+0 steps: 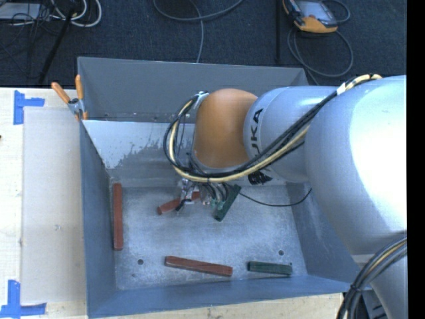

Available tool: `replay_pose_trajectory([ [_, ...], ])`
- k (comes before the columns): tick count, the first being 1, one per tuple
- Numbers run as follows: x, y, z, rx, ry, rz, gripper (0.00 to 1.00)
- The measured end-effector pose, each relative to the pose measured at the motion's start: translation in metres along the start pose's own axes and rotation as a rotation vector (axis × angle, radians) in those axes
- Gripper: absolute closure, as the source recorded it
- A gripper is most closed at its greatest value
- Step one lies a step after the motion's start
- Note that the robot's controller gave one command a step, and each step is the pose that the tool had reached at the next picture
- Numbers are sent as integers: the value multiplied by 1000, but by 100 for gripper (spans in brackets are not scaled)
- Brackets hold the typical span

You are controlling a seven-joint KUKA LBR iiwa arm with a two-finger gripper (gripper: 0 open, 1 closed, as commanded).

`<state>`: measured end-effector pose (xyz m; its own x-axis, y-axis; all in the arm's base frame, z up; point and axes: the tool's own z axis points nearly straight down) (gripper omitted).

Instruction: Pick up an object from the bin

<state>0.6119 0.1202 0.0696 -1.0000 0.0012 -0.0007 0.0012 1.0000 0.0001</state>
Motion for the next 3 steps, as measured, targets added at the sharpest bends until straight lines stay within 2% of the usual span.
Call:
replay_pose_trajectory([
  [1,16,-53,-36,1,0,-712,100],
  [2,34,-140,-38,0,3,-914,100],
  [3,34,-137,-38,-3,1,-914,0],
])
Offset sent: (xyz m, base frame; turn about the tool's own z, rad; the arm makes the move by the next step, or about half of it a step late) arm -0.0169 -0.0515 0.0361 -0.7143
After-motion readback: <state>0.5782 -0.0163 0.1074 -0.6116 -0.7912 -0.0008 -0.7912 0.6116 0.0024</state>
